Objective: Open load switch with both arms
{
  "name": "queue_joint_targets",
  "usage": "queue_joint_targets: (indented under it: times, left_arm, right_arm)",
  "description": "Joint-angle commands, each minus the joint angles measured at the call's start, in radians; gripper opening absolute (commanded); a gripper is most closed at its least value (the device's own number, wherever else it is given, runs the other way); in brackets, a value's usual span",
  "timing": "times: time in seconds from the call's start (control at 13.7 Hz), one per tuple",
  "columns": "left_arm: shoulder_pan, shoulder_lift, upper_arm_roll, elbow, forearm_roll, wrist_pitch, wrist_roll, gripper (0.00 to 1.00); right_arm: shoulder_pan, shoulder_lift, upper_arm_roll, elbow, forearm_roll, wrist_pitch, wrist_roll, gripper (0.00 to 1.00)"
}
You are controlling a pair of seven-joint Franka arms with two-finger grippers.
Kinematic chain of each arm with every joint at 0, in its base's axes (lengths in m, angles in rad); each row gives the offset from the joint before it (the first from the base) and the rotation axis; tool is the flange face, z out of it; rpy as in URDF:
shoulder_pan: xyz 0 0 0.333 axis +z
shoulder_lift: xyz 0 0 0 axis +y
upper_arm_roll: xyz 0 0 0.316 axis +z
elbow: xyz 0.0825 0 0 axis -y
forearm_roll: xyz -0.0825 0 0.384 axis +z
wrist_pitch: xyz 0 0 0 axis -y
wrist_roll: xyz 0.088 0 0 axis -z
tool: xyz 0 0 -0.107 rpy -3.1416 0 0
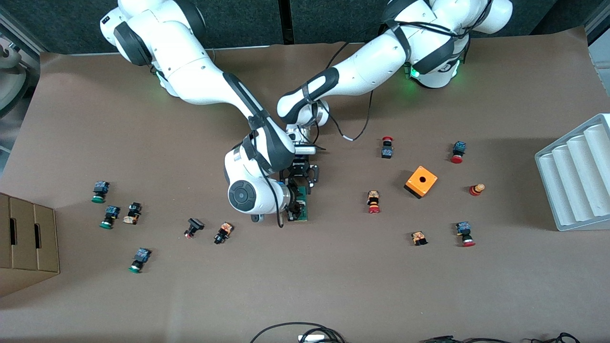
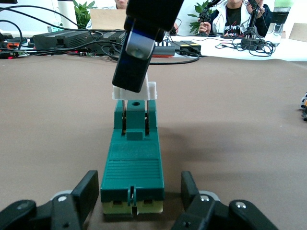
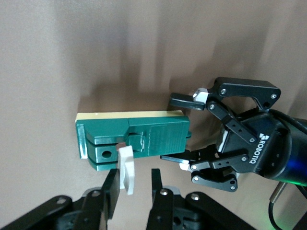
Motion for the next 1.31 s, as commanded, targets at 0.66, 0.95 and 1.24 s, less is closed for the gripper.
queue_joint_targets:
  times: [0.66,0.95,1.24]
  left_arm:
    - [-0.016,0.017,0.013,0.026,0.010,-0.012,-0.007,0.78]
    - [-0.016,0.017,0.013,0.024,0.012,-0.012,-0.007,0.78]
    - [-0.016,0.017,0.013,0.024,0.012,-0.012,-0.007,0.78]
  right_arm:
    - [0.002,-0.041,0.005,-0.034,-0.027,-0.044,-0.003,0.30]
    - [0.007,-0.046,0.005,-0.058,-0.049,-0.041,-0.001,0.29]
    - [0.022,-0.049,0.005,-0.072,-0.060,-0.037,-0.001,0.29]
